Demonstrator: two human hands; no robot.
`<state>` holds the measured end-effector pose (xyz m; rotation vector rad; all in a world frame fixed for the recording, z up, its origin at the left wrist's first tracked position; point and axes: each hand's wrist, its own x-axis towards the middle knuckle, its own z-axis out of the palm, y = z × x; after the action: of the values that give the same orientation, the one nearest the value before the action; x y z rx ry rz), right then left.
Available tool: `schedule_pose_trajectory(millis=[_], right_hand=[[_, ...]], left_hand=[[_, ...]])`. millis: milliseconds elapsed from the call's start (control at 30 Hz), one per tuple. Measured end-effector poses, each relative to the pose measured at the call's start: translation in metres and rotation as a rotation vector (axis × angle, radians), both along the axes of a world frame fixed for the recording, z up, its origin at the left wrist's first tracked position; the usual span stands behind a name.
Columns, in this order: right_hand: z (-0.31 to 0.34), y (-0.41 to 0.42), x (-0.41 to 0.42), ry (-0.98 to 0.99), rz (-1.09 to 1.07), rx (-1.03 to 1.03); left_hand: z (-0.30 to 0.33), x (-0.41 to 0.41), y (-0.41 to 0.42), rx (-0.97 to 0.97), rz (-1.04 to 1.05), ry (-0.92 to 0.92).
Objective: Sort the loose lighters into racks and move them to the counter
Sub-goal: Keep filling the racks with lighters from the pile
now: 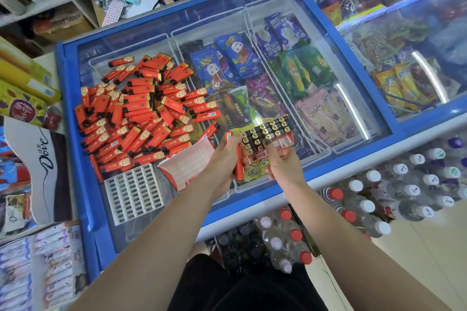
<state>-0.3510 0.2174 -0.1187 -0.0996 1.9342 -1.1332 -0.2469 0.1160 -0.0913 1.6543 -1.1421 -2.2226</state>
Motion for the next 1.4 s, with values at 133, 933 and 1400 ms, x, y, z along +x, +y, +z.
schedule_pose_trajectory(millis=[133,933,1400], right_hand=[[0.016,0.001,0.009,-0.037,0.035,-0.188],[0.027,0.021,-0.008,-0.116,0.118,-0.282],[0.026,0.022,-0.036,0.192,0.076,-0.205]], left_hand=[[-0.003,0.001,0.003,-0.043,-0.018,-0.016],[0.009,0.006,0.002,-0.074,-0.010,-0.065],[0.002,0.008,0.006,-0.112,-0.138,-0.107]])
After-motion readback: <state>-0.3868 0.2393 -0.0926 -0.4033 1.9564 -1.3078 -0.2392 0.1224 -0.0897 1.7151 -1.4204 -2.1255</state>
